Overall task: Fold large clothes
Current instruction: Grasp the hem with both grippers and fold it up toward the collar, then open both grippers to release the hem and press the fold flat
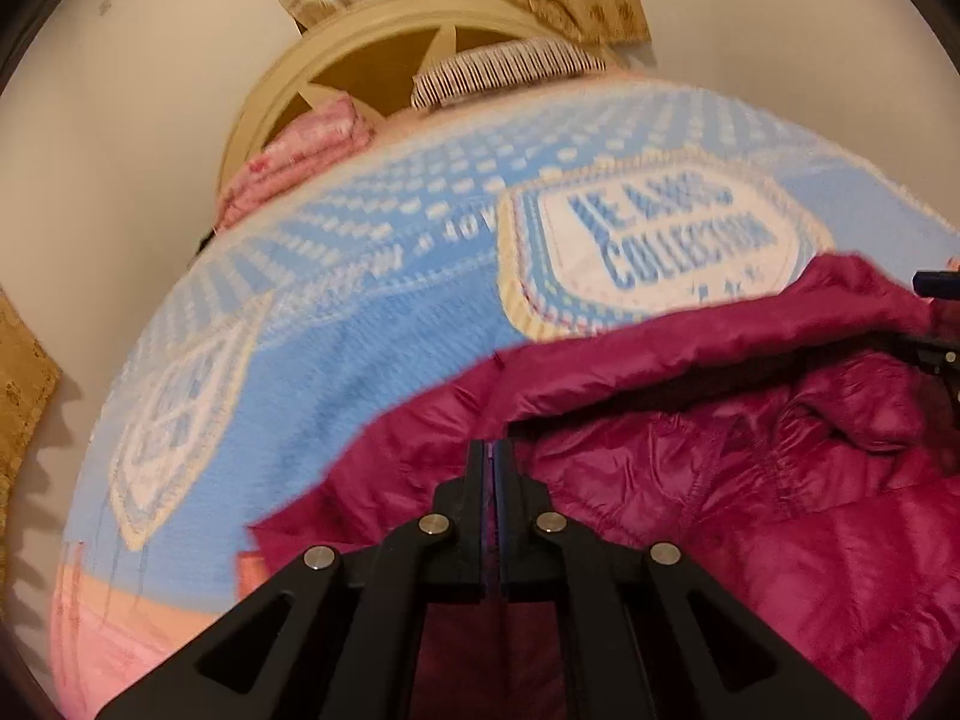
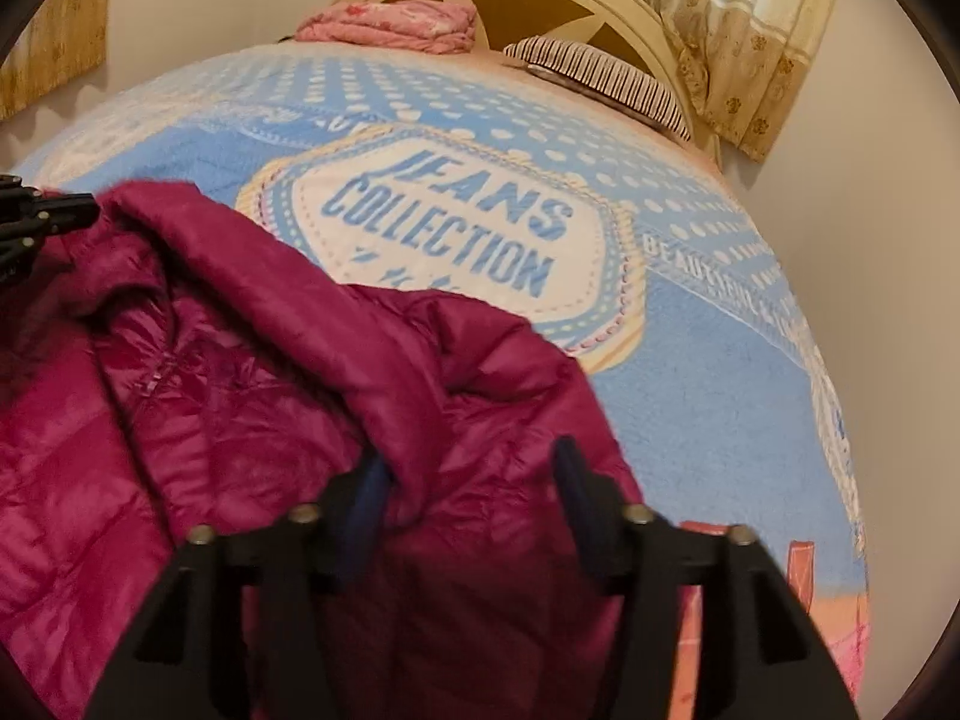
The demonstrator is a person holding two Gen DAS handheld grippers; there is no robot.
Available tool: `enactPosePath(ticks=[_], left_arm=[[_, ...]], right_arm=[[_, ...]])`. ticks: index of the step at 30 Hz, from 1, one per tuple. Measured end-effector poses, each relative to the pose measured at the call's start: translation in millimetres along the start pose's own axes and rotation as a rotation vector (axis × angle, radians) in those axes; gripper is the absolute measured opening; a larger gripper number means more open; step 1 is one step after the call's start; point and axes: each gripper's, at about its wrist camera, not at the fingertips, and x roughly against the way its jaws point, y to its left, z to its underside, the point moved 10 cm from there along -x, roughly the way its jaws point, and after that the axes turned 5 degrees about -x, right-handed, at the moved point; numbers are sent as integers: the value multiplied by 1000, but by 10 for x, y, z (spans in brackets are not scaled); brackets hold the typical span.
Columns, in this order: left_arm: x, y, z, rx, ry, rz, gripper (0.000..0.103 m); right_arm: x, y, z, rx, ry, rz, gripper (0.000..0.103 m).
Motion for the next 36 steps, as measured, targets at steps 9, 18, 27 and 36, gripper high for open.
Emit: enactPosePath(ticks=[9,18,27,36], left_arm=[[74,586,-248,211,-39,15,3],[-218,541,-619,385,-42,98,78],[-687,247,-339,229,130,-77,78],[-851,52,68,242,166,-48,83]], right_arm=[[298,-278,-231,-133,-44,16,66],[134,162,-712,-223,-64,-84,70],[-163,312,-761,-325,-8,-58,70],[-447,414,-285,-278,71,-33,70]])
